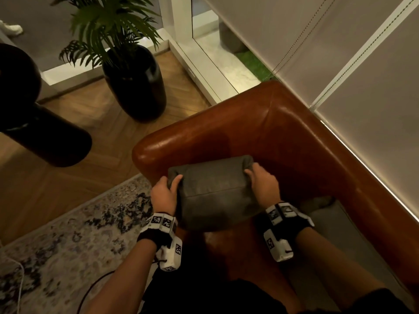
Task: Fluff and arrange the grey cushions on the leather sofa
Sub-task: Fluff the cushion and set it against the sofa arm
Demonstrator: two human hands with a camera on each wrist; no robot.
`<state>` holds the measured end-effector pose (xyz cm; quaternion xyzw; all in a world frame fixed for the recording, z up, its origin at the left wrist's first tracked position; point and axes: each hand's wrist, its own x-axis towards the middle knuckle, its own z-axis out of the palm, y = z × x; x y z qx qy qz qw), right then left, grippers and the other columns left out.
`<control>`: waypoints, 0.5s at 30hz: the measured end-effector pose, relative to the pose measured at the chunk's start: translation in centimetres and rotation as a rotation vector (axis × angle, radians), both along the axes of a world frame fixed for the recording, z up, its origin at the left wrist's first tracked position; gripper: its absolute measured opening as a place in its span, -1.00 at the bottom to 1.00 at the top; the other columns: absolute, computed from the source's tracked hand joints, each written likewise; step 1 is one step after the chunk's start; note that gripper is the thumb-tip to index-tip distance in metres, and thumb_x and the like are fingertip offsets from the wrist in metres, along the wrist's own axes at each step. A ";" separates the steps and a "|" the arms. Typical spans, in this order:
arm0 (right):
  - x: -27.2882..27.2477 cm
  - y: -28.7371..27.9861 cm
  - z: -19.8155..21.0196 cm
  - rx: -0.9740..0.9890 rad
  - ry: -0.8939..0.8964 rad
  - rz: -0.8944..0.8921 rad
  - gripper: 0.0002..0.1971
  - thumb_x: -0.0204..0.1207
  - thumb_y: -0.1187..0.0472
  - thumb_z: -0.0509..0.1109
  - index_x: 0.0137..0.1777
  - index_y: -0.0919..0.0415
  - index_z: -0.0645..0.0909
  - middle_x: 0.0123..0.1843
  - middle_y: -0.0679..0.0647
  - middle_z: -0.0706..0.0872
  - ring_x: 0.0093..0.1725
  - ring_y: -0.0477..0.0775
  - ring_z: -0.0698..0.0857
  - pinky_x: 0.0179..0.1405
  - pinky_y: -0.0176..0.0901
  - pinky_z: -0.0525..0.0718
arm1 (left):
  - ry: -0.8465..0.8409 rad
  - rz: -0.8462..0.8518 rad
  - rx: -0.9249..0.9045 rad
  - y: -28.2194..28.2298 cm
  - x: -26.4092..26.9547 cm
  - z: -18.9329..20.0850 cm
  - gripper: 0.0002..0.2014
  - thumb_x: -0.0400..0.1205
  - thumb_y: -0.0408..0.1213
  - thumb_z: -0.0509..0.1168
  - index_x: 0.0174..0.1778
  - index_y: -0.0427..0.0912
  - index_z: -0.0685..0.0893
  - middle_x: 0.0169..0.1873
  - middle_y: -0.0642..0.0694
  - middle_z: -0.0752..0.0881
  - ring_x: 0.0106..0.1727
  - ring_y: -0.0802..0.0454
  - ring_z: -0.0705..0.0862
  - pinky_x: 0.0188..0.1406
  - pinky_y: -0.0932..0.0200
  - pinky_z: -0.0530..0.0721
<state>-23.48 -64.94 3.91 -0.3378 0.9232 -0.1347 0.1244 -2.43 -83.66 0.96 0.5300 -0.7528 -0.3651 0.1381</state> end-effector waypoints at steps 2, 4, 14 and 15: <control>-3.3 1.9 0.7 -0.043 -0.039 -0.161 -0.73 0.67 0.07 0.16 -0.01 0.30 0.50 -0.11 0.34 0.69 -0.08 0.41 0.69 -0.20 0.08 0.54 | 0.005 0.145 -0.015 -2.0 1.5 0.5 -0.49 0.60 0.14 0.19 -0.36 -0.29 0.47 -0.48 -0.20 0.53 -0.37 -0.17 0.51 -0.34 0.02 0.46; -5.4 3.3 1.2 -0.025 -0.077 -0.237 -0.67 0.68 0.01 0.12 -0.04 0.31 0.47 -0.20 0.32 0.66 -0.13 0.41 0.67 -0.28 0.00 0.48 | -0.051 0.158 -0.053 -3.5 2.6 1.1 -0.46 0.58 0.18 0.20 -0.49 -0.21 0.33 -0.56 -0.16 0.42 -0.43 -0.17 0.46 -0.41 0.04 0.38; 0.9 -2.2 2.2 0.042 0.044 0.221 -0.18 0.45 -0.40 0.10 0.58 0.12 0.26 0.56 0.22 0.36 0.54 0.30 0.33 0.39 0.36 0.34 | 0.122 -0.080 0.053 0.2 -4.1 3.5 -0.52 0.62 0.04 0.22 -0.53 -0.20 0.40 -0.58 -0.10 0.50 -0.42 -0.14 0.54 -0.31 0.07 0.44; 3.2 -3.3 2.7 0.015 -0.056 0.385 -0.09 0.39 -0.48 0.04 0.63 0.09 0.16 0.62 0.14 0.27 0.62 0.22 0.21 0.48 0.37 0.20 | 0.132 -0.126 0.045 1.1 -5.1 4.1 -0.51 0.62 0.03 0.22 -0.51 -0.24 0.43 -0.57 -0.15 0.53 -0.42 -0.15 0.56 -0.30 0.04 0.45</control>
